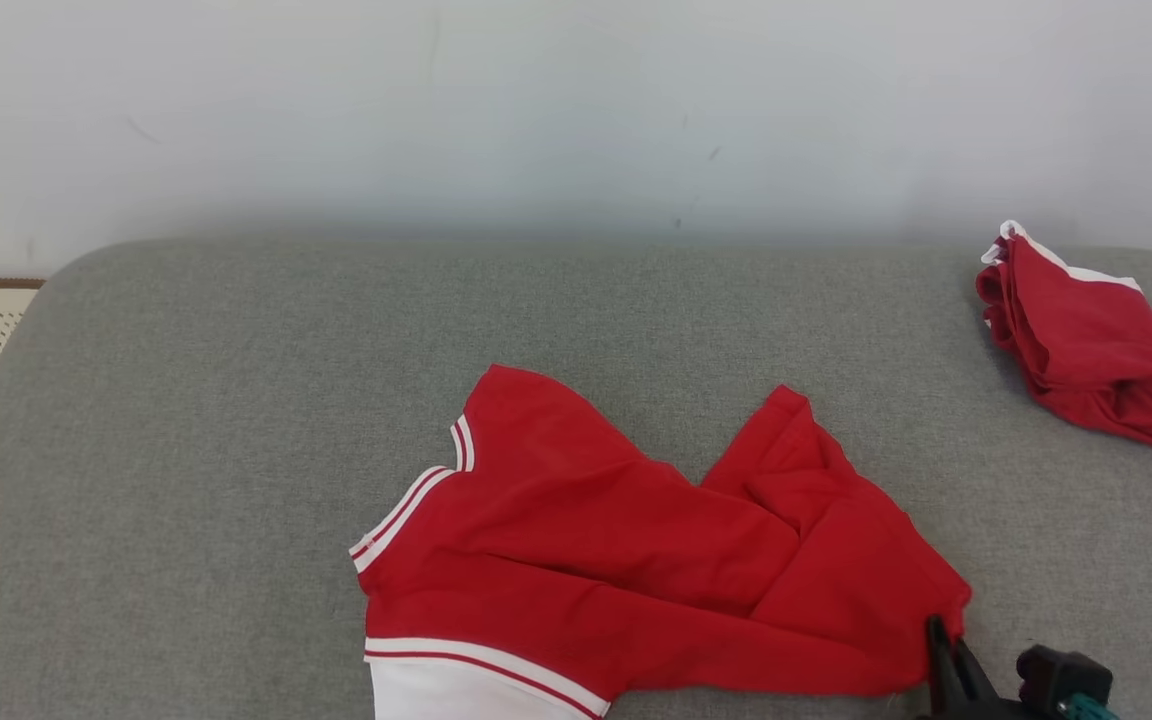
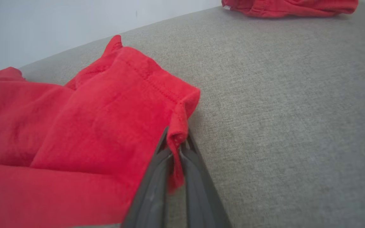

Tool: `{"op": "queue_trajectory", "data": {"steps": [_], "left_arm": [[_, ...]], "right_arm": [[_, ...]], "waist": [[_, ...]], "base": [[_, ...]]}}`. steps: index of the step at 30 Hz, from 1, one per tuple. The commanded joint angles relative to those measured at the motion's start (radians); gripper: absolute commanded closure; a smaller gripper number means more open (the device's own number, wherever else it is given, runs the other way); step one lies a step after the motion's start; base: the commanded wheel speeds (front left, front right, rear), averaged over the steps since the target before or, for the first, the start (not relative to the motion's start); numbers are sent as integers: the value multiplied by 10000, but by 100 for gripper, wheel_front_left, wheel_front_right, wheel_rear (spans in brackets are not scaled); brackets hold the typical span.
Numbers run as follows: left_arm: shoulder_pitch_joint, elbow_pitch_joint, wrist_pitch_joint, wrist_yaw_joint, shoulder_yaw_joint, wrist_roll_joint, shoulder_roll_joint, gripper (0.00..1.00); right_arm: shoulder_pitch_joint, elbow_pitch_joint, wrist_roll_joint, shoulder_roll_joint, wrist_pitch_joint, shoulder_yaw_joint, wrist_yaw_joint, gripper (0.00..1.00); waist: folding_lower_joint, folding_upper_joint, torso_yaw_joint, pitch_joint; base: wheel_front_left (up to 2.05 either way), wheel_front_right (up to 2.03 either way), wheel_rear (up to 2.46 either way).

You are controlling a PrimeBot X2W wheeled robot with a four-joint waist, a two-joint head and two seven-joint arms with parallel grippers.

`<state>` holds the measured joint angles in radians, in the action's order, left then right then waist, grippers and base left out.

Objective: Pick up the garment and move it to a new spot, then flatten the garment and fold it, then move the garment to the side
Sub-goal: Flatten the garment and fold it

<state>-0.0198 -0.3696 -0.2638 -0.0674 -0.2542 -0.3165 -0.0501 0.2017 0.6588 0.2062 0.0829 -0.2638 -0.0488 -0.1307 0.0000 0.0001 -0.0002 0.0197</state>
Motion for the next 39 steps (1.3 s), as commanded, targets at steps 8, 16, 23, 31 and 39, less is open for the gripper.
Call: {"op": "queue_trajectory", "data": {"steps": [8,16,23,31,39], "left_arm": [[-1175,1362,1,-84,337,414,-179,100],[-731,2226,58,-230,172,534,-407,100],[2116,2692,827,-506,40,842,-1506,100],[7361,2356,2169,-610,-595,-262,-3279,100],[11893,902,2800,-613,-1312,-1919,-4434,100]], "right_arm": [[-1652,-1920,558,340,237,-270,-1,100],[-1903,-3910,1114,288,1178,-581,-1,100],[341,-4611,1616,457,1872,-1304,-1,100],[5439,-3007,2523,736,2500,-1961,-1,100],[10035,-530,3312,904,2434,-2046,-1,100]], "waist": [[0,-1,78,-258],[0,-1,-1,-121],[0,-1,-61,757],[0,-1,-81,2555],[0,-1,-80,4125]], "base": [[0,0,0],[0,0,0],[0,0,0],[0,0,0],[0,0,0]]}}
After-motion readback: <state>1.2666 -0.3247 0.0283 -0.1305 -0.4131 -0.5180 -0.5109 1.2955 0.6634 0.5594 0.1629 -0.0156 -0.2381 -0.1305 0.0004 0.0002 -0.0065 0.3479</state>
